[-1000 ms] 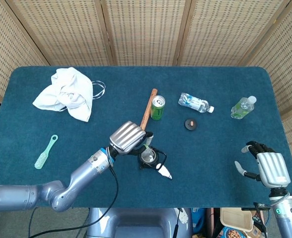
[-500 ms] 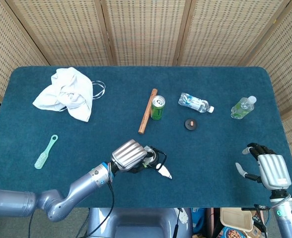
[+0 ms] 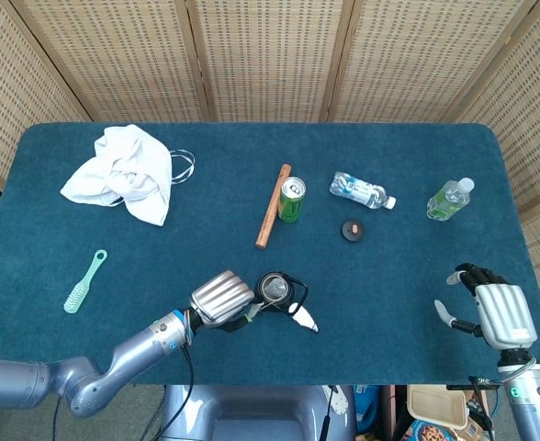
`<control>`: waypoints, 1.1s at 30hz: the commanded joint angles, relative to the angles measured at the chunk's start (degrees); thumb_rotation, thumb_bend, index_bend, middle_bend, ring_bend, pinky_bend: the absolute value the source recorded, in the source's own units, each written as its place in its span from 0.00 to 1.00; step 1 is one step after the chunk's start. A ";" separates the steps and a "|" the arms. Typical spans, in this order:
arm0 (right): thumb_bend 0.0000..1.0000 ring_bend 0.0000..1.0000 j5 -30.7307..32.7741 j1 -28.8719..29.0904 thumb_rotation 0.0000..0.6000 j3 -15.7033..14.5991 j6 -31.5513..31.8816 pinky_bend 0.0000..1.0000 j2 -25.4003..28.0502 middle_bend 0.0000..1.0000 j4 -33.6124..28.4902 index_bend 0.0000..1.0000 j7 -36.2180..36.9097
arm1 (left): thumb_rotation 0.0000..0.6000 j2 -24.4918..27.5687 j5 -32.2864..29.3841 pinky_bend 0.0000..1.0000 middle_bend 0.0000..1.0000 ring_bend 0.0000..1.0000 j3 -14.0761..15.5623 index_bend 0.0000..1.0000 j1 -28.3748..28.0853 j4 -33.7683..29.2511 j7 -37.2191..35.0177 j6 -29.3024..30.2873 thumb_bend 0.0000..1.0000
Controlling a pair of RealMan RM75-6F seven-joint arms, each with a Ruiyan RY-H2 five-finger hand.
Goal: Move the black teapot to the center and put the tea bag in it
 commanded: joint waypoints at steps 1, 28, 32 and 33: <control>0.50 0.35 -0.03 0.00 0.41 -0.05 -0.02 0.51 -0.04 0.37 -0.12 0.43 -0.11 | 1.00 -0.01 0.04 0.74 0.76 0.75 0.27 0.65 0.22 0.33 0.40 0.20 0.51; 0.50 0.35 0.55 0.51 0.43 0.36 -0.53 0.51 0.21 0.37 -1.09 0.43 -1.20 | 1.00 0.50 -6.21 0.74 0.74 0.74 3.13 0.48 1.16 1.09 12.43 2.73 0.49; 0.50 0.35 0.51 0.48 0.43 0.31 -0.46 0.51 0.22 0.37 -1.10 0.43 -1.19 | 1.00 0.60 -6.79 0.74 0.74 0.73 3.09 0.44 1.15 0.85 13.03 3.10 0.47; 0.50 0.35 0.50 0.47 0.43 0.32 -0.43 0.51 0.21 0.37 -1.08 0.43 -1.18 | 1.00 0.67 -6.95 0.74 0.74 0.73 3.08 0.43 1.16 0.77 13.13 3.19 0.46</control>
